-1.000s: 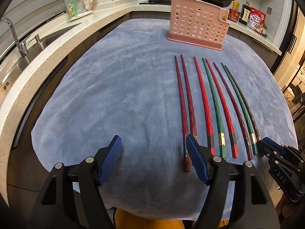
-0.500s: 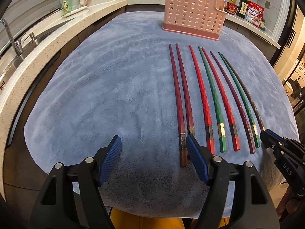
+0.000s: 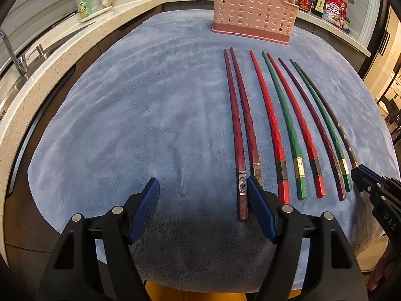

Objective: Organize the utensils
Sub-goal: 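Grasp a dark red chopstick with the left tool while the right tool grasps the brown chopstick, then lift both chopsticks into the pink holder while both tools open to release them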

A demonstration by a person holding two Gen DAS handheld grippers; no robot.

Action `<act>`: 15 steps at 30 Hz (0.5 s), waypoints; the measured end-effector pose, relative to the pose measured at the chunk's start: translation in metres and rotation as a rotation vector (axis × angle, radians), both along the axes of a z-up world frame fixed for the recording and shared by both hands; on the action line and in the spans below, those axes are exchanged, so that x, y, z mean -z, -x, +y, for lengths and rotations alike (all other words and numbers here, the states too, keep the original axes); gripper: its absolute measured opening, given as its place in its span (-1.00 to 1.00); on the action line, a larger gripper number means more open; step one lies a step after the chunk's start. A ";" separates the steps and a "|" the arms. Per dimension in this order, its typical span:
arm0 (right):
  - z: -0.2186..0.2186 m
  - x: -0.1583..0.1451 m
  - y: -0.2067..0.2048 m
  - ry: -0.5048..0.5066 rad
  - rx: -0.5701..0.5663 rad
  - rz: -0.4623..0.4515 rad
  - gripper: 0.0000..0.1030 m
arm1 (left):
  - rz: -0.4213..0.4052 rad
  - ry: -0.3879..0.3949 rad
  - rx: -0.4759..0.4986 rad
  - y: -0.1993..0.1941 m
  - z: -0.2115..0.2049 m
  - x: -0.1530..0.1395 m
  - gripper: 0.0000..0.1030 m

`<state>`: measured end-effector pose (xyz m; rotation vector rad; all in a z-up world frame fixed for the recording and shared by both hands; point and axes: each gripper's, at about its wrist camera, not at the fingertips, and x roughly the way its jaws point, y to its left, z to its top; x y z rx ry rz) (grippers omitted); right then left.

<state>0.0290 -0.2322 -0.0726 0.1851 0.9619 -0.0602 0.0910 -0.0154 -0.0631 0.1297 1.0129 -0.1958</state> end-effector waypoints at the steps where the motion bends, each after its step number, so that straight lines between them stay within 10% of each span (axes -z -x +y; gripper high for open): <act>1: 0.000 0.000 0.000 -0.001 0.000 0.000 -0.82 | 0.001 -0.001 -0.001 0.000 0.000 0.000 0.31; 15: -0.001 -0.002 0.000 -0.001 0.000 0.002 -0.86 | 0.010 0.035 -0.016 -0.009 0.015 -0.006 -0.76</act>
